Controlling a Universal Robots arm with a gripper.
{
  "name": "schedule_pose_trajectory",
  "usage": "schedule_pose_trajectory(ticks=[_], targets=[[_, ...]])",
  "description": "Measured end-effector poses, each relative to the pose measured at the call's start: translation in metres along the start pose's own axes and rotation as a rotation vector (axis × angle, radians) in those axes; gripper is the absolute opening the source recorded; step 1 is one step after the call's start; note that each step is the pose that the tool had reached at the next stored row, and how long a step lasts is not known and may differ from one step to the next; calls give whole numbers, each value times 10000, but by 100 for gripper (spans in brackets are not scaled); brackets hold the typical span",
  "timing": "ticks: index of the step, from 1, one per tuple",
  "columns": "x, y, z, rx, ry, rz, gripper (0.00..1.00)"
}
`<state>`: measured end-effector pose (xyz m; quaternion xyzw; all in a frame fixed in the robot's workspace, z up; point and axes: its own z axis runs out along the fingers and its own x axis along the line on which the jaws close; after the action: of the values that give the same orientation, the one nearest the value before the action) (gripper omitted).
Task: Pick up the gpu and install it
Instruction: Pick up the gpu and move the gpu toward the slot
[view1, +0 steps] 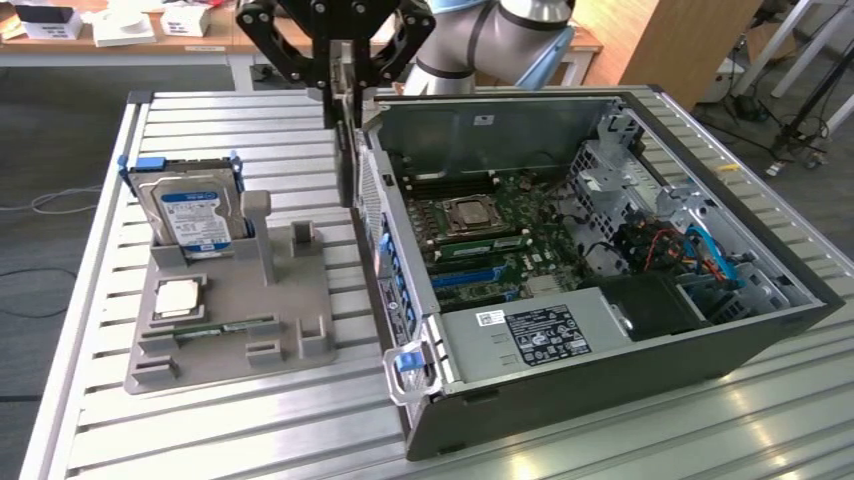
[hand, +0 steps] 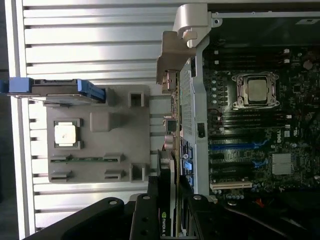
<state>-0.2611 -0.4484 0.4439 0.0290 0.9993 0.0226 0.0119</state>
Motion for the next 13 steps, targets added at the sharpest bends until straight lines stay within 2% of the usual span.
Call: schedule_pose_trajectory(ticks=[13], targets=[[-580,33,14,0,4,0,27]])
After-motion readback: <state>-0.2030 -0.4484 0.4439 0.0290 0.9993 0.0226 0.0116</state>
